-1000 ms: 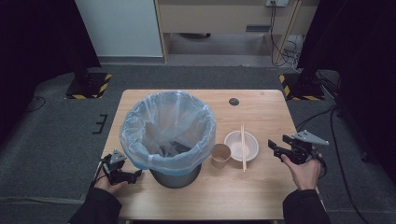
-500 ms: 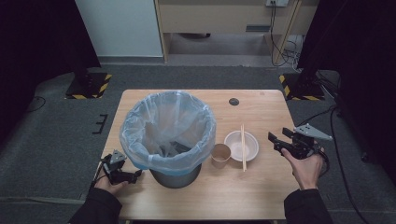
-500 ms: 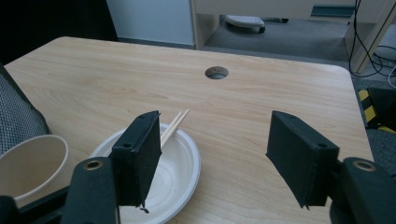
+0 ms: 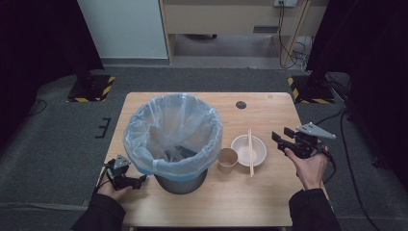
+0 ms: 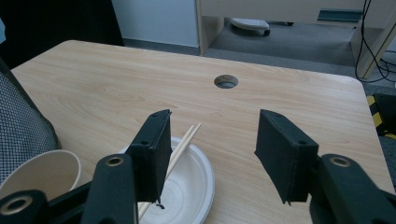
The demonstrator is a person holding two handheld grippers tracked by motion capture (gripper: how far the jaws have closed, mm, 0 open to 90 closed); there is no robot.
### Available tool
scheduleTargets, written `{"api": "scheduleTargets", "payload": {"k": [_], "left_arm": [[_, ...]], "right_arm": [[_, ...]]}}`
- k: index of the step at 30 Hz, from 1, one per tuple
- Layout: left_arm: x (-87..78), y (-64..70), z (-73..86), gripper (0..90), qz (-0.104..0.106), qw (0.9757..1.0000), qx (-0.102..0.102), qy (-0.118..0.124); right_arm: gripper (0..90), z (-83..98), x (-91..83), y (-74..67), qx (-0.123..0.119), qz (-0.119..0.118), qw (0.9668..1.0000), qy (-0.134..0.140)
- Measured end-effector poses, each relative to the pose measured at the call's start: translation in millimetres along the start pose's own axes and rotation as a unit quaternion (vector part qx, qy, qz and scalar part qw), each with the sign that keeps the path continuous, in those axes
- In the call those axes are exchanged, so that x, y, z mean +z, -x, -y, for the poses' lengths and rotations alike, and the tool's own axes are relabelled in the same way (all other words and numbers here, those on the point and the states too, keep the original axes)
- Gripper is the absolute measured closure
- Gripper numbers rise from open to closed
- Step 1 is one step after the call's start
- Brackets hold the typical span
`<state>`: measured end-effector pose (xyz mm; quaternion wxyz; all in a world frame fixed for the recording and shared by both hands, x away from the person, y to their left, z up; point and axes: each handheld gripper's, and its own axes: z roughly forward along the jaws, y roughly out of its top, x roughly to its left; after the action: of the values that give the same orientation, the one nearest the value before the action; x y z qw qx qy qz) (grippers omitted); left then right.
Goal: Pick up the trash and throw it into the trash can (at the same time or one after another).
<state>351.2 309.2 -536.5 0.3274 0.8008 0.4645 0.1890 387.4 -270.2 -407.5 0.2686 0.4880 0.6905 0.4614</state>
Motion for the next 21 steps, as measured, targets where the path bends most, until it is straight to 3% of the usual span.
{"api": "scheduleTargets", "payload": {"k": [12,21], "left_arm": [[0.2,0.6,-0.4,0.0,-0.001,1.0,-0.001,-0.001],[0.3,0.7,-0.5,0.0,-0.001,1.0,-0.001,-0.001]], "right_arm": [[54.8,-6.0,17.3,-10.5,-0.013,-0.009,0.9997,-0.019],[57.9,1.2,33.4,-17.1,-0.004,-0.018,0.9994,-0.031]]}}
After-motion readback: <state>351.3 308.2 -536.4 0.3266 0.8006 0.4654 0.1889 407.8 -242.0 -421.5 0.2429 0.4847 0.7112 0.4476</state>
